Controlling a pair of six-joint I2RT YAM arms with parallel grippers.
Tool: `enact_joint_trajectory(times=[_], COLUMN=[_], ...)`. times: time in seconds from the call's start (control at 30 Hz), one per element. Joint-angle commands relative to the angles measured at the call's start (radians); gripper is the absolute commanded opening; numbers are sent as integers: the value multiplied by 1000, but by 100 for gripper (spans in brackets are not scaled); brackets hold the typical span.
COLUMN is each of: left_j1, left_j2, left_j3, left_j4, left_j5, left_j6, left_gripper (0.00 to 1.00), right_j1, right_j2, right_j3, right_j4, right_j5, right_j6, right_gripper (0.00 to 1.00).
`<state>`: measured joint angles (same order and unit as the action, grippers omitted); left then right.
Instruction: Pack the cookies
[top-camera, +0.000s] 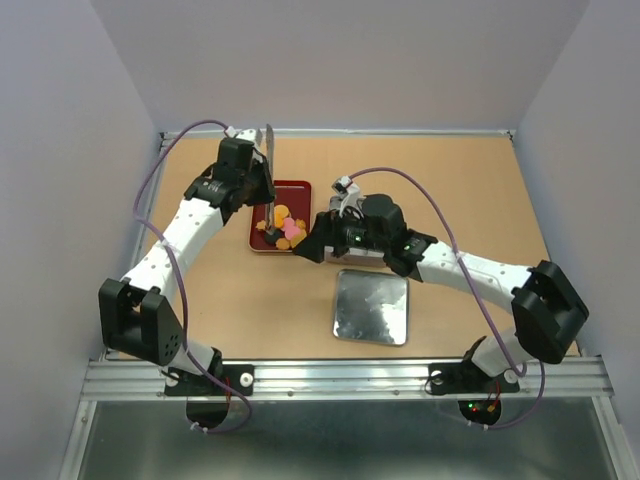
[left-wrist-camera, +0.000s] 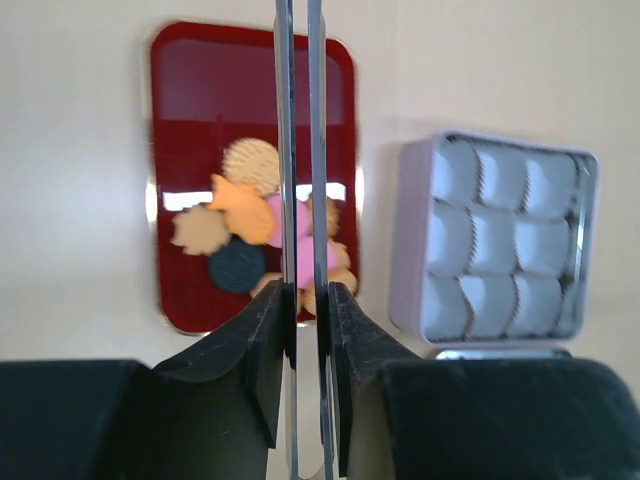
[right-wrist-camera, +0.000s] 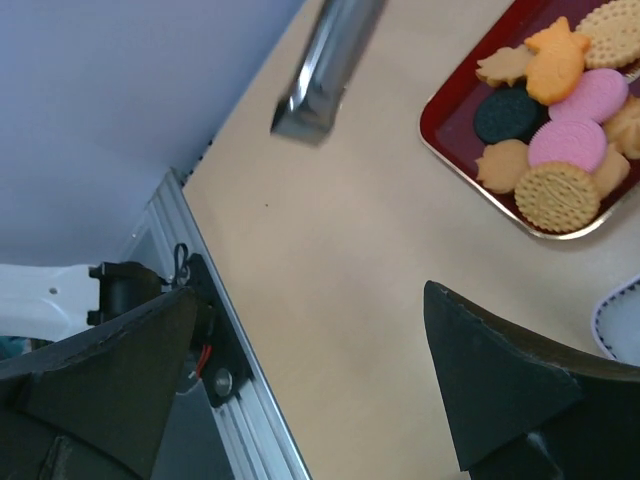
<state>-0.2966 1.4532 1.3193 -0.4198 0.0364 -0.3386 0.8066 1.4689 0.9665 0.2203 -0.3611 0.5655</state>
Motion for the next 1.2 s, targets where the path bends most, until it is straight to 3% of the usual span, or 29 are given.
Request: enact_joint_trajectory(times=[0.0,0.47,0.67,0.73,0.97,1.07,1.17], left_j1=[-64,-142,-162,-165,-177,-190,-208], left_j2=[-59,-128,-132,-136,-160,-175,-189], left_j3=[-41,-65,-52,-51,-86,-101,-127], left_j4=[21,93,104,105,136,151,162], left_j5=[112,207,224,224,214,183,131], left_j6=[-29,-102,-114,-117,-145,-160,-172], left_gripper=[26,28,29,28,28,32,42], right_j1=[6,8,8,8,8,9,9], right_j2=[44,114,128,128,156,159,151], right_j3=[87,121,117,117,138,144,149], right_j4=[215,281,295,303,320,321,323], right_j5=[-44,13,22,17,-39,-52,-56], right_j6=[73,117,134,139,165,171,180], right_gripper=[100,97,88,79,22,15,9])
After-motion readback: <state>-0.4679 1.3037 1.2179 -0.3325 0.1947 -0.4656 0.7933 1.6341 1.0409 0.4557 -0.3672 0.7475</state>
